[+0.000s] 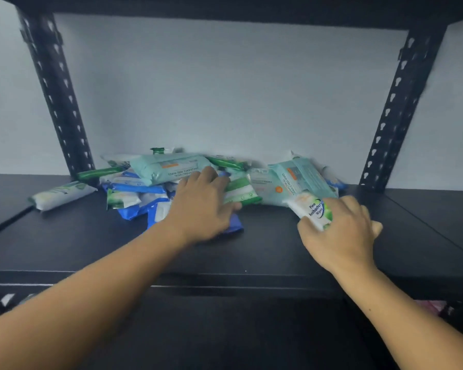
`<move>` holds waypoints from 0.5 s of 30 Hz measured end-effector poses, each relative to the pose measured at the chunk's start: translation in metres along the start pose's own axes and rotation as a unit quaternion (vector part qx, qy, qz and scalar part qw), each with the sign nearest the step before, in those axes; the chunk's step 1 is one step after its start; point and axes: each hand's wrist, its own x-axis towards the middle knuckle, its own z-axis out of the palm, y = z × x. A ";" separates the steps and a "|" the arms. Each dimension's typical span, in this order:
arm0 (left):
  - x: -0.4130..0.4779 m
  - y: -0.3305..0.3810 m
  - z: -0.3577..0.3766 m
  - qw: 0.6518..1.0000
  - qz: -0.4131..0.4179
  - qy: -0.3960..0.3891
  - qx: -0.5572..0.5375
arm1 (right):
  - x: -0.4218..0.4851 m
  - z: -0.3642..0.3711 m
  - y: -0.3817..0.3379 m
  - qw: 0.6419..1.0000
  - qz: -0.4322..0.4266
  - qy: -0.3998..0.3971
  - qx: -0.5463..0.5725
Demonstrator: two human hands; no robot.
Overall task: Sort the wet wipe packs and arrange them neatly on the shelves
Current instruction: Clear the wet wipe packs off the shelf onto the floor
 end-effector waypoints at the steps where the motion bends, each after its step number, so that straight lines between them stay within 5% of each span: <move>1: -0.003 -0.017 -0.006 1.000 -0.012 0.010 0.004 | 0.004 0.005 -0.013 0.999 -0.021 -0.009 0.025; 9: -0.009 -0.155 -0.038 0.987 -0.161 0.024 0.010 | 0.051 0.072 -0.132 0.968 -0.167 -0.158 0.106; 15: -0.014 -0.195 -0.035 0.978 -0.205 0.009 -0.038 | 0.070 0.116 -0.177 0.962 -0.121 -0.231 0.082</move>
